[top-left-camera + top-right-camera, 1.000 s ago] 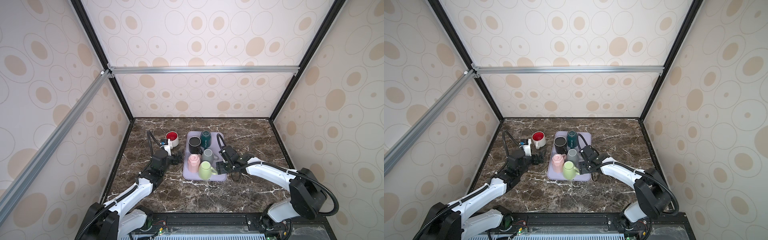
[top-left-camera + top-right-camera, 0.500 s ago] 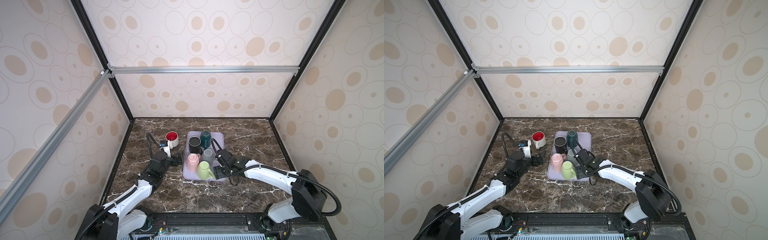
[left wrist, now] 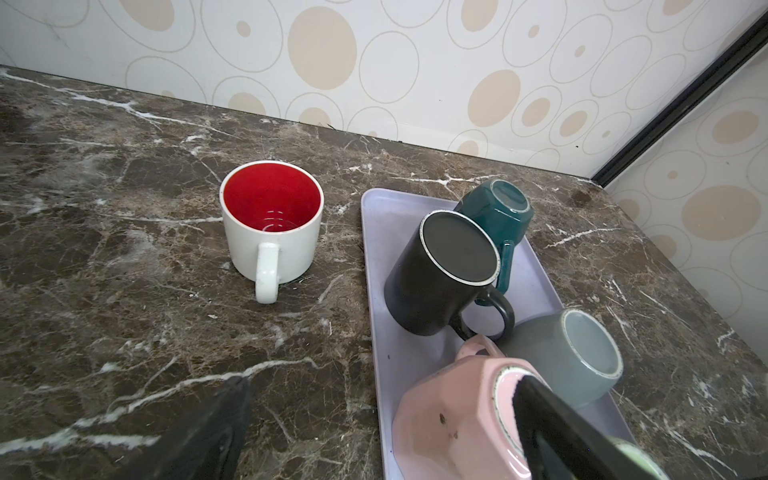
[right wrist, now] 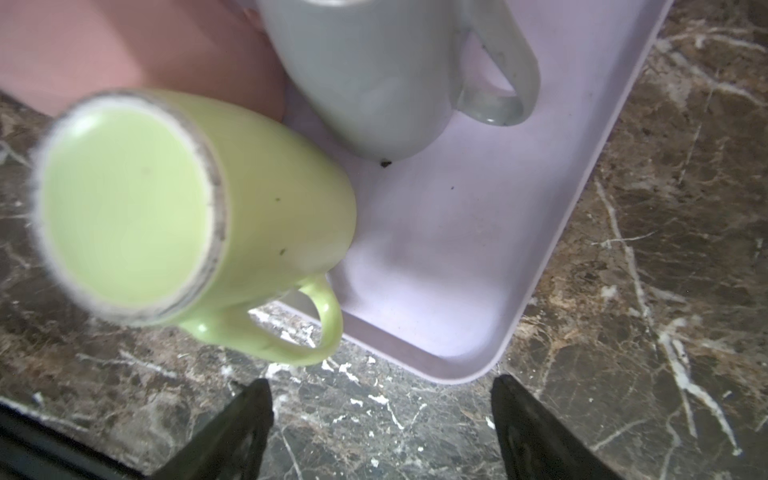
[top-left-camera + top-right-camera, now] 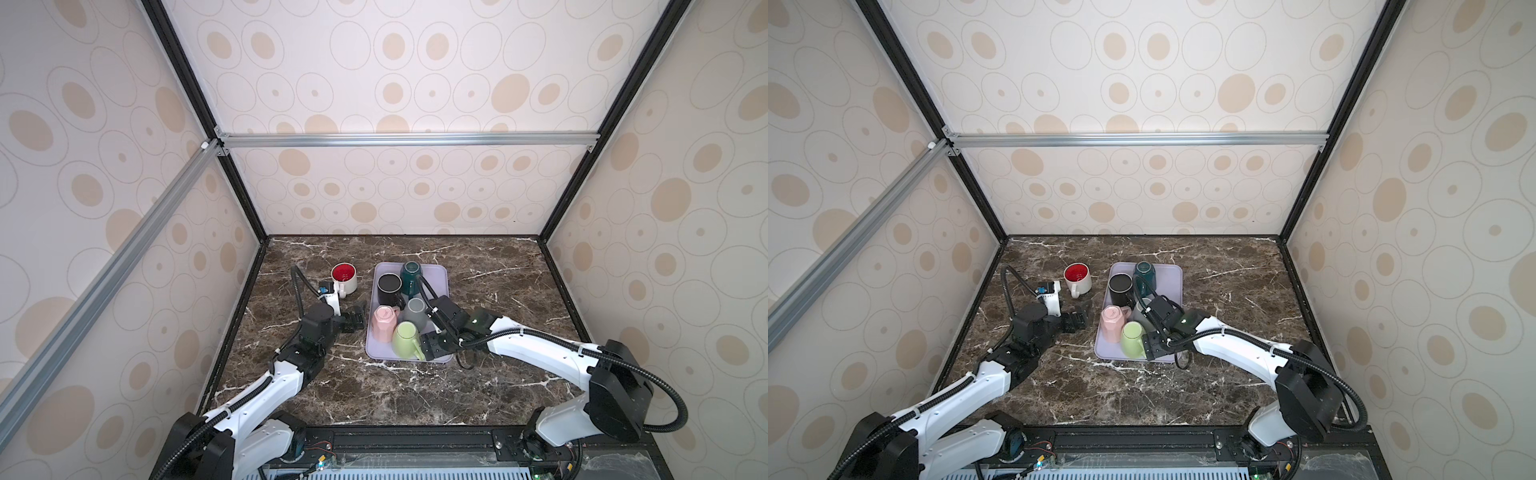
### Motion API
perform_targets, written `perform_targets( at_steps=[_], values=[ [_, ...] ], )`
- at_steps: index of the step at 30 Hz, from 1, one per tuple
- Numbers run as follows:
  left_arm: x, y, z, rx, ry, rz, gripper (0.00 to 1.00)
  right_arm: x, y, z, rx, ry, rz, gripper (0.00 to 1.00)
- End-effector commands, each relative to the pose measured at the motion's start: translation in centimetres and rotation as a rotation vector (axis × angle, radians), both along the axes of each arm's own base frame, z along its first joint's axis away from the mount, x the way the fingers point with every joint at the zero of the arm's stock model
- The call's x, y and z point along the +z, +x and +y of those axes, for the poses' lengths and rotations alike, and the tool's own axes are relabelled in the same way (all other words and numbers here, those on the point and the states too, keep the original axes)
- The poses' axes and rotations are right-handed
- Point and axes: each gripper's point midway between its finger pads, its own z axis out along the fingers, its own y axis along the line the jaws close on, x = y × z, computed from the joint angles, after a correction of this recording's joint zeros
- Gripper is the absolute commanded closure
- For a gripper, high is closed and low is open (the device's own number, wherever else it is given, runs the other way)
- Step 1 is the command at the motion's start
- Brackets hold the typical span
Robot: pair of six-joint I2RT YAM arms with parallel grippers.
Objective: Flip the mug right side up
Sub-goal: 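Move the right gripper to the upside-down light-green mug on the tray, then grasp the light-green mug's rim with the right gripper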
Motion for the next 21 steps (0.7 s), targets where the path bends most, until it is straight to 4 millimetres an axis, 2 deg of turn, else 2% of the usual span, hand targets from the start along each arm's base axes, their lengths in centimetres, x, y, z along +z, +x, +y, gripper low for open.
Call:
perform_targets(
  at_steps=[1, 5, 6, 7, 14, 21],
  values=[
    [0.6, -0.1, 0.4, 0.027, -0.019, -0.014, 0.02, 1.9, -0.7, 0.5, 0.023, 0.046, 0.006, 0.12],
    [0.5, -0.1, 0.3, 0.027, -0.029, -0.009, 0.02, 2.7, -0.8, 0.7, 0.03, 0.064, 0.005, 0.09],
    [0.4, -0.1, 0.3, 0.025, -0.031, -0.008, 0.02, 2.8, -0.7, 0.9, 0.03, 0.071, 0.006, 0.02],
    [0.3, -0.1, 0.2, 0.024, -0.034, -0.005, 0.02, 2.7, -0.8, 1.0, 0.028, 0.072, 0.011, 0.0],
    [0.1, -0.2, 0.3, 0.028, -0.032, 0.001, 0.02, 2.4, -0.8, 2.2, 0.024, 0.114, 0.04, 0.0],
    [-0.1, -0.2, 0.3, 0.027, -0.033, 0.006, 0.02, 1.7, -0.7, 2.7, 0.037, 0.073, 0.063, 0.02]
  ],
)
